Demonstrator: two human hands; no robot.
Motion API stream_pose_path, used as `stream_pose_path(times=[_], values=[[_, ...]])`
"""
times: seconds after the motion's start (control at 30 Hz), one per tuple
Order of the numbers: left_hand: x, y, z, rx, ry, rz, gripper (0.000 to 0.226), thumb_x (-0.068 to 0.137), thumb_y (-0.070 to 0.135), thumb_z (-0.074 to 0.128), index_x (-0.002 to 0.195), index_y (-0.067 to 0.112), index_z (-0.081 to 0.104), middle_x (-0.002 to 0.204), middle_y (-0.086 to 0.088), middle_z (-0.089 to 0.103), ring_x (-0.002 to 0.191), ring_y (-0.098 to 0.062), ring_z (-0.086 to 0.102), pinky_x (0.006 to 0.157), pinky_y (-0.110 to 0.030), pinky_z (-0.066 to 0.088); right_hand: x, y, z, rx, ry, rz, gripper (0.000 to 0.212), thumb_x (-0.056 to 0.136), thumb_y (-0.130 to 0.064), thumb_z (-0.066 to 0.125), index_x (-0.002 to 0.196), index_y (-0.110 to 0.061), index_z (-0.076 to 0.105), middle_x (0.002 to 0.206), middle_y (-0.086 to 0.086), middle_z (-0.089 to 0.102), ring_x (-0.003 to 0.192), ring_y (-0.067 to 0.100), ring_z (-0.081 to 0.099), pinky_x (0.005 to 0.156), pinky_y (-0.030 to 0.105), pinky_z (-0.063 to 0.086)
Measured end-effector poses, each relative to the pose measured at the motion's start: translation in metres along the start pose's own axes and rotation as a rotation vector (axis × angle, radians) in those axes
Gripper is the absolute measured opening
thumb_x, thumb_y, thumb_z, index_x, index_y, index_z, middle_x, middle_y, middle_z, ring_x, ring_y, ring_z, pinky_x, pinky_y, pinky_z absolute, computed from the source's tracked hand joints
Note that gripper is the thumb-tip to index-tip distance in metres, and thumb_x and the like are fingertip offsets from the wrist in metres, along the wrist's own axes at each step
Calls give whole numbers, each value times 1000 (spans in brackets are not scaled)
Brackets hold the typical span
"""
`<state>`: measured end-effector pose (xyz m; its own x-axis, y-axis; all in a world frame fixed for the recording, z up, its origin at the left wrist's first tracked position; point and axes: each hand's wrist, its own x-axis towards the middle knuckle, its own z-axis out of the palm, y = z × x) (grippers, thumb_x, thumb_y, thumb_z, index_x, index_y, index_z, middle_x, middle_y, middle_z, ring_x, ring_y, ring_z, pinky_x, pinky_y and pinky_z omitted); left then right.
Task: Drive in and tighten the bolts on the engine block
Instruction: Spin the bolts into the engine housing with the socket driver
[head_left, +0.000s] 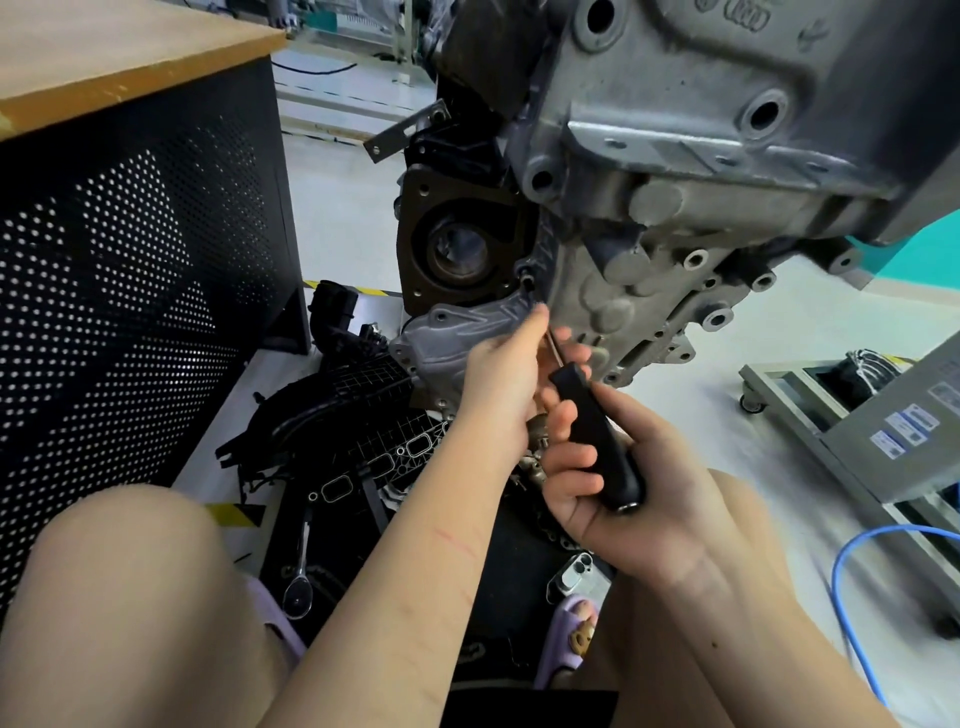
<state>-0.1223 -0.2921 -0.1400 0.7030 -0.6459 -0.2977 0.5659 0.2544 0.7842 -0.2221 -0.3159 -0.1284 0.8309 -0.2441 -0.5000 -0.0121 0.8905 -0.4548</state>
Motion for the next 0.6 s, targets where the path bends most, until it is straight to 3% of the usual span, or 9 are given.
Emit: stream_pose_path(times=[0.07, 0.13, 0.27, 0.47, 0.6], values=[[7, 6, -3, 27, 59, 23, 29, 95, 28, 48, 72, 12, 54, 47, 3, 62, 37, -6, 57, 36, -14, 39, 0, -1, -2, 22, 3, 6, 25, 72, -25, 55, 85, -4, 59, 56, 2, 58, 32, 9, 41, 31, 12, 29], [15, 14, -4, 31, 88, 11, 27, 97, 28, 44, 75, 14, 53, 54, 4, 63, 40, -5, 57, 35, -11, 40, 0, -1, -3, 55, -4, 23, 25, 72, -24, 55, 85, -4, 60, 56, 1, 58, 32, 9, 41, 30, 13, 30], [29, 24, 3, 42, 79, -82, 25, 97, 30, 43, 79, 15, 52, 70, 1, 57, 58, -12, 56, 43, -20, 45, -2, -3, -4, 84, -14, 33, 25, 71, -23, 56, 81, -2, 64, 56, 1, 58, 32, 9, 40, 30, 13, 29], [42, 27, 4, -21, 132, -69, 19, 94, 26, 51, 78, 16, 53, 62, 3, 59, 55, -10, 56, 36, -15, 43, -4, -3, -9, 100, -20, 34, 25, 69, -22, 58, 75, 0, 69, 56, 2, 57, 32, 9, 39, 30, 13, 28], [43, 28, 5, -37, 162, -34, 21, 94, 19, 53, 73, 15, 53, 69, 1, 57, 58, -11, 55, 43, -21, 46, -4, -3, -10, 100, -20, 37, 26, 70, -23, 58, 73, 0, 70, 56, 2, 57, 31, 9, 39, 30, 13, 28]])
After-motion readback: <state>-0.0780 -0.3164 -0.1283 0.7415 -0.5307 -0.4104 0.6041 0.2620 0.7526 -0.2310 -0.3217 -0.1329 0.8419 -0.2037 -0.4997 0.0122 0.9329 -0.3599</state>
